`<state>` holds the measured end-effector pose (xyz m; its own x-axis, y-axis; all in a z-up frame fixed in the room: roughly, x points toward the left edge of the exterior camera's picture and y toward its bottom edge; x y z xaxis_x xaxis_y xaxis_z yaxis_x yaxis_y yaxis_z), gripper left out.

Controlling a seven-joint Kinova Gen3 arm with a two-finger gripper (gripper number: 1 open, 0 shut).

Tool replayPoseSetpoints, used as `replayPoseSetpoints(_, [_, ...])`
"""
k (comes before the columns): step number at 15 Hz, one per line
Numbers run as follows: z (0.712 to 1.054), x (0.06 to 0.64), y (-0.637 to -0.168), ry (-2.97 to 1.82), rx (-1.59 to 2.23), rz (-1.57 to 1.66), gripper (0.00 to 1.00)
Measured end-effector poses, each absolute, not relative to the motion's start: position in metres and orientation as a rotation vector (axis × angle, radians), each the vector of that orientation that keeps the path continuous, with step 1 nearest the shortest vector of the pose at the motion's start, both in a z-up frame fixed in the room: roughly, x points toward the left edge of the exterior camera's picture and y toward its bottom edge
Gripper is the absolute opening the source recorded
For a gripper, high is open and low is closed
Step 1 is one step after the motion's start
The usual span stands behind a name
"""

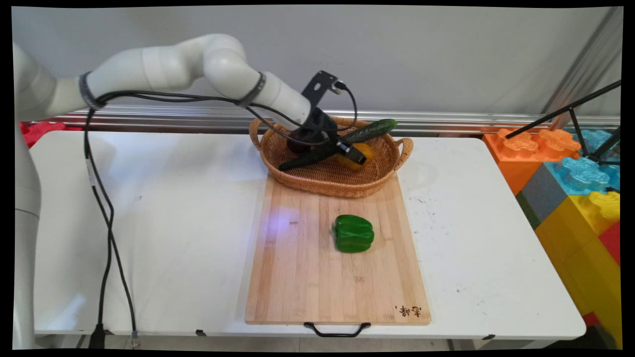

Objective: Place the picked object in the vegetable basket

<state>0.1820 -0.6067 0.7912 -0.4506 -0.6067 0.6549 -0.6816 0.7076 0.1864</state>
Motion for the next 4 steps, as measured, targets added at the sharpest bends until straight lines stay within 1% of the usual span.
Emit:
replayPoseSetpoints(1, [0.787,0.176,-0.610,-2.188,0.980,0.128,0.00])
replayPoseSetpoints(2, [0.786,0.171,-0.613,-2.187,0.979,0.123,1.00])
replayPoseSetpoints(4, [0.789,0.160,-0.615,-2.177,0.965,0.111,1.00])
